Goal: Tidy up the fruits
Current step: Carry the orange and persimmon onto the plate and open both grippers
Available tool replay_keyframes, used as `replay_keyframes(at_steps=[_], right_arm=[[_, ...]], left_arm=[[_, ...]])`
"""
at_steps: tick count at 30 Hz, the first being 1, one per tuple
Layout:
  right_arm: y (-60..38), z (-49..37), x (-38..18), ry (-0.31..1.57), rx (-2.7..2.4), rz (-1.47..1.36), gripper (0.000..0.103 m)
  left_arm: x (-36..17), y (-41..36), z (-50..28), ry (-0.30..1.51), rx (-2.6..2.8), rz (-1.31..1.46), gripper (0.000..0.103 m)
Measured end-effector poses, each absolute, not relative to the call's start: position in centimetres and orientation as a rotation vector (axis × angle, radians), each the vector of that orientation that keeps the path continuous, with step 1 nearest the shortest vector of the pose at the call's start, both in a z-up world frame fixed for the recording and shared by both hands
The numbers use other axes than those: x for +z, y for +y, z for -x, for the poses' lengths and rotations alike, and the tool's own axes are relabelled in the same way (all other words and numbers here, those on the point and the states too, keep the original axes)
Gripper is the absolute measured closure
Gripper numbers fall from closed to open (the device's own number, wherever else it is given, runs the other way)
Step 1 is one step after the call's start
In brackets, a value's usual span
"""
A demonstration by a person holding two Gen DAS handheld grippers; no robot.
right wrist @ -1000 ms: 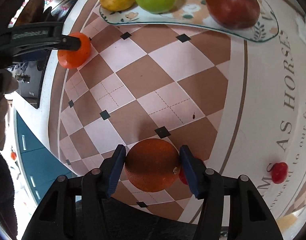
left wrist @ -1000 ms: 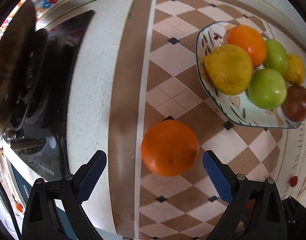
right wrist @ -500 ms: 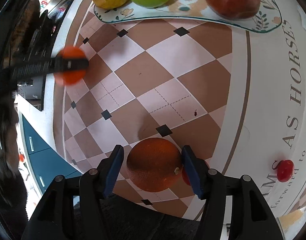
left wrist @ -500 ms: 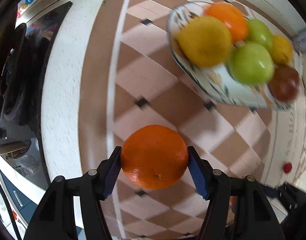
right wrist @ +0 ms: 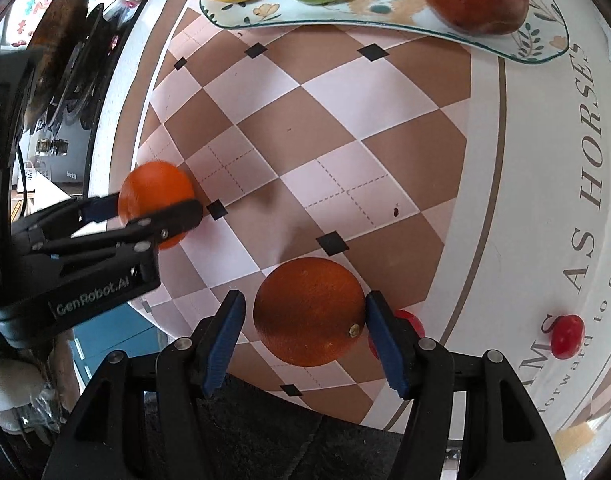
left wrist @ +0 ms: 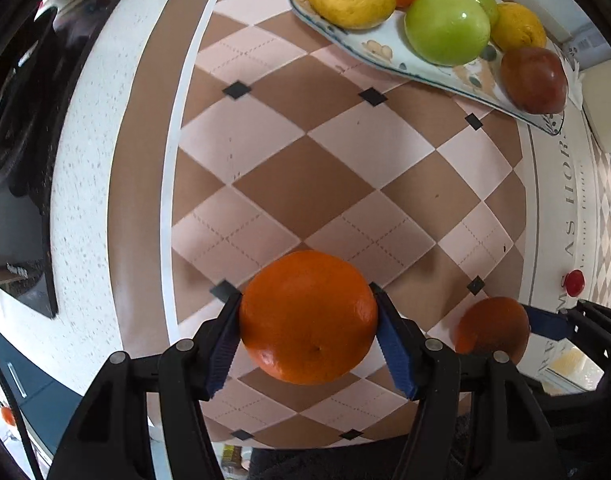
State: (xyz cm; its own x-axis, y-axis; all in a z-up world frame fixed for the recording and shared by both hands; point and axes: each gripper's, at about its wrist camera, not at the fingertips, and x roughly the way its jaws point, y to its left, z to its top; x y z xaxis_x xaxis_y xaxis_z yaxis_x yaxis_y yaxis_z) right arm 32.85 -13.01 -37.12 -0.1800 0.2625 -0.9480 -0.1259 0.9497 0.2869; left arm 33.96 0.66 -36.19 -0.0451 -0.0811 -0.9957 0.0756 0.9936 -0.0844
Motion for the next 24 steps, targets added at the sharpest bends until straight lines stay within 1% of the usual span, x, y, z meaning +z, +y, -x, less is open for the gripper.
replay_keyframes(at_steps=[9, 10, 11, 14, 19, 24], right_arm=[[-12.2, -32.3, -37.5, 1.719, 0.348, -0.092, 0.038], [-12.1, -32.2, -37.4, 1.713, 0.346, -0.085, 0.039], [-12.0, -32.2, -37.2, 1.702, 0.341, -0.076, 0.043], [-12.0, -32.4, -36.6, 1.683, 0.344, -0.090, 0.044], [-13.4, -33.0, -34.3, 1.619, 0.343, -0.154, 0.044], [-15.8, -34.9, -30.7, 1.533, 0.348, -0.291, 0.044]], left_arm=[[-36.3, -0.9, -36.0, 1.609, -0.127, -0.005, 0.042], [-36.3, -0.9, -36.0, 1.609, -0.126, -0.003, 0.042], [-36.3, -0.8, -36.0, 1.610, -0.124, 0.001, 0.042], [-35.9, -0.5, -35.6, 1.604, -0.130, 0.015, 0.042], [-32.7, -0.4, -36.3, 1.558, -0.160, 0.044, 0.042], [-27.7, -0.6, -38.2, 1.478, -0.206, 0.089, 0.042]])
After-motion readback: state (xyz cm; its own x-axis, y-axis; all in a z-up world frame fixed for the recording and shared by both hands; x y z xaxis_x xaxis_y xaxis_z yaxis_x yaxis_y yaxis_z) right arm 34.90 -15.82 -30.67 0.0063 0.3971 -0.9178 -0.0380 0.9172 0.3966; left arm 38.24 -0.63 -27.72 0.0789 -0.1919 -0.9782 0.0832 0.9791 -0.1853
